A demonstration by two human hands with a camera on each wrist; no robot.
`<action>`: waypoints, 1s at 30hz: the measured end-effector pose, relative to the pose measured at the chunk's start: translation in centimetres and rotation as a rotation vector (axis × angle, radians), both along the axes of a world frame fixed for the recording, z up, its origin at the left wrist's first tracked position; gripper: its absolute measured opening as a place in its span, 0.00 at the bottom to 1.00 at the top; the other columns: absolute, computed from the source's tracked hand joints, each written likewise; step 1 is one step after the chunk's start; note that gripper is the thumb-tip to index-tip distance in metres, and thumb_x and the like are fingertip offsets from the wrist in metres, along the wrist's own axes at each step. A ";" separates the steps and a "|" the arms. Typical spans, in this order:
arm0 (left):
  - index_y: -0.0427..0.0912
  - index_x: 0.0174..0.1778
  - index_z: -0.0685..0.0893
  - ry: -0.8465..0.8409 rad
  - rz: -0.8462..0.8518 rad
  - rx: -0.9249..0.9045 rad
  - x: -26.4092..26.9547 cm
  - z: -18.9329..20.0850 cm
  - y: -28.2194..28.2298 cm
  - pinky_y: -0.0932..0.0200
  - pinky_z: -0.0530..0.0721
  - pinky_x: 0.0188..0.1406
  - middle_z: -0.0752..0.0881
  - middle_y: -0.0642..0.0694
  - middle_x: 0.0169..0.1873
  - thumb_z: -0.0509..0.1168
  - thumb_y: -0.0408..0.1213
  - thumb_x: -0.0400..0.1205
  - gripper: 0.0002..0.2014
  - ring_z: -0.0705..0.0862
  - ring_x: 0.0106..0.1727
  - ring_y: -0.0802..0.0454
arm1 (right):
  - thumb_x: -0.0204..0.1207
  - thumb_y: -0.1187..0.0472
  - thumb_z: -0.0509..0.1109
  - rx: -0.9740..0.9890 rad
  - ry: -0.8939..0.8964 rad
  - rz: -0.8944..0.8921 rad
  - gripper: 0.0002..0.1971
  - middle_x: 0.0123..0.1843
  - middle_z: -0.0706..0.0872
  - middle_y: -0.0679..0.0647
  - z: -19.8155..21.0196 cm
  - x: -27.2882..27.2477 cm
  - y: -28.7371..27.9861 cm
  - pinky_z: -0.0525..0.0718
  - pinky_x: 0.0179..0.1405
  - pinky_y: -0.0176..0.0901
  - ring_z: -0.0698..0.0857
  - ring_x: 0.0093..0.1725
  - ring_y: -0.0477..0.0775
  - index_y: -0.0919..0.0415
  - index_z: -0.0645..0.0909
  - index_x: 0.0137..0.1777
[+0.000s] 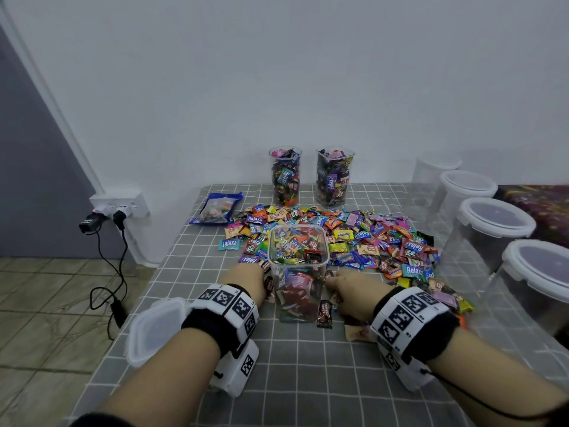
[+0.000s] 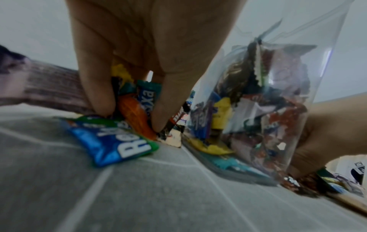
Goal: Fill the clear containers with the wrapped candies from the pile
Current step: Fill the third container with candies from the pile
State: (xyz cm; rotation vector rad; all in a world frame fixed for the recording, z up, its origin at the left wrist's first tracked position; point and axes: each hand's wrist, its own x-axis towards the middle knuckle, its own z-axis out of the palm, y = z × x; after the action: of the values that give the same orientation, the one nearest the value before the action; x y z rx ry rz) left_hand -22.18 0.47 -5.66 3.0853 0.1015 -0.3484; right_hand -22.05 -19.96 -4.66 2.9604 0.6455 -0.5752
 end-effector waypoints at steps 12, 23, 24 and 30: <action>0.43 0.54 0.87 -0.176 0.045 -0.179 -0.6 0.7 1.1 0.54 0.81 0.48 0.87 0.42 0.50 0.61 0.36 0.80 0.11 0.84 0.52 0.42 | 0.80 0.68 0.56 0.192 -0.043 -0.081 0.17 0.63 0.81 0.59 1.0 -0.2 -0.6 0.81 0.60 0.53 0.80 0.62 0.61 0.58 0.76 0.66; 0.44 0.50 0.88 -0.356 0.083 -0.321 -1.9 2.0 1.4 0.54 0.82 0.45 0.88 0.44 0.48 0.63 0.38 0.81 0.09 0.84 0.48 0.45 | 0.78 0.65 0.65 0.342 -0.150 -0.134 0.04 0.50 0.78 0.53 2.6 -0.1 -2.1 0.70 0.45 0.40 0.75 0.49 0.52 0.56 0.73 0.47; 0.45 0.50 0.88 -0.370 0.086 -0.320 -1.9 2.3 1.5 0.54 0.82 0.45 0.88 0.45 0.46 0.63 0.39 0.81 0.09 0.84 0.48 0.46 | 0.78 0.64 0.66 0.373 -0.167 -0.160 0.04 0.49 0.78 0.52 3.1 0.0 -2.3 0.71 0.45 0.40 0.76 0.49 0.52 0.56 0.73 0.47; 0.48 0.54 0.87 -0.499 0.096 -0.395 -2.2 5.2 2.2 0.56 0.79 0.46 0.89 0.46 0.48 0.63 0.40 0.81 0.10 0.83 0.50 0.46 | 0.78 0.64 0.67 0.537 -0.290 -0.223 0.10 0.38 0.74 0.43 6.8 0.7 -3.1 0.68 0.32 0.35 0.76 0.43 0.51 0.51 0.70 0.39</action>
State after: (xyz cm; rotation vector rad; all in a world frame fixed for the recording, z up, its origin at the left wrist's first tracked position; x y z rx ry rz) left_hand -24.42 2.63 -0.47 2.6641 0.1429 0.3637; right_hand -21.38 -23.07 2.12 3.5415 0.5068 0.0443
